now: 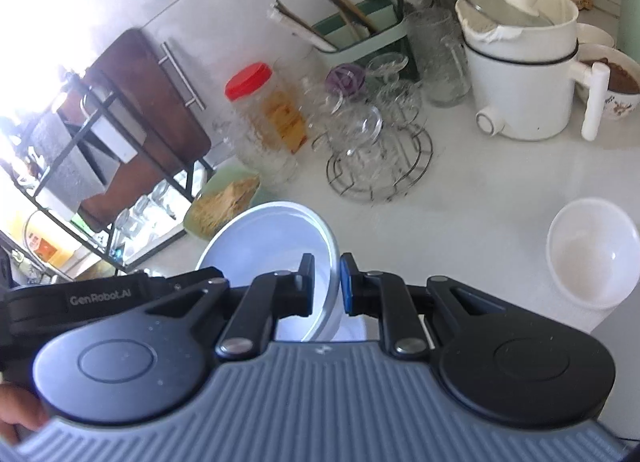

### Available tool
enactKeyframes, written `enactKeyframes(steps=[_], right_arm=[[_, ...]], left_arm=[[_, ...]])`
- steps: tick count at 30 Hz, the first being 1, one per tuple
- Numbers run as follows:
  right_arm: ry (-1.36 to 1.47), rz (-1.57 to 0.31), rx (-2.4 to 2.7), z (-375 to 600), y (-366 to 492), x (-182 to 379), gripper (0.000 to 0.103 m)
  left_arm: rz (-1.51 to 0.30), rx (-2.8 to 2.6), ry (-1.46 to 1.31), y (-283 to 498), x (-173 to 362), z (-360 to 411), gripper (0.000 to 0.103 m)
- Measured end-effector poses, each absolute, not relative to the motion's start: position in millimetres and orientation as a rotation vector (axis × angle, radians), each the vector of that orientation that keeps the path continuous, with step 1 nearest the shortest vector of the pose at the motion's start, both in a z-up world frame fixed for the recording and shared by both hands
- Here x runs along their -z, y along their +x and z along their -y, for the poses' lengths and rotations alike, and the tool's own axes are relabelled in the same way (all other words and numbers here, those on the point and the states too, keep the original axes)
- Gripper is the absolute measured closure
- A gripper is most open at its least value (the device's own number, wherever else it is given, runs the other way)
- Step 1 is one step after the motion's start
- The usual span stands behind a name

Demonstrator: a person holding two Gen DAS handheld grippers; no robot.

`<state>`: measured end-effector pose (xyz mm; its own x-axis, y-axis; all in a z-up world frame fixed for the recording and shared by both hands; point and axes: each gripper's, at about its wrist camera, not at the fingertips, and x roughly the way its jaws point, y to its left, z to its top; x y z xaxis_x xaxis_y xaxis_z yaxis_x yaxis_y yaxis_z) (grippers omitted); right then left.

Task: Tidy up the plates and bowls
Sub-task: 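Carry the translucent bowl with the left tool and lower it into the first bowl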

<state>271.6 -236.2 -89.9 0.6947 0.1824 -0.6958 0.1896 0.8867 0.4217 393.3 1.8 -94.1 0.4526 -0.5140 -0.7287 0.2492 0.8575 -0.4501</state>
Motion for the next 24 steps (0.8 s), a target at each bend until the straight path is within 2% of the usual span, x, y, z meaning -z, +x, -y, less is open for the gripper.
enactKeyframes(steps=[11, 24], right_arm=[[0.497, -0.816, 0.071, 202.9, 265.9, 124.6, 0.087], [0.496, -0.84, 0.169, 193.2, 263.1, 149.3, 0.085]], left_arm=[[-1.015, 0.494, -0.275, 396.2, 143.7, -27.3, 0.088], [-1.075, 0.562, -0.281, 408.6, 177.6, -28.5, 0.088]])
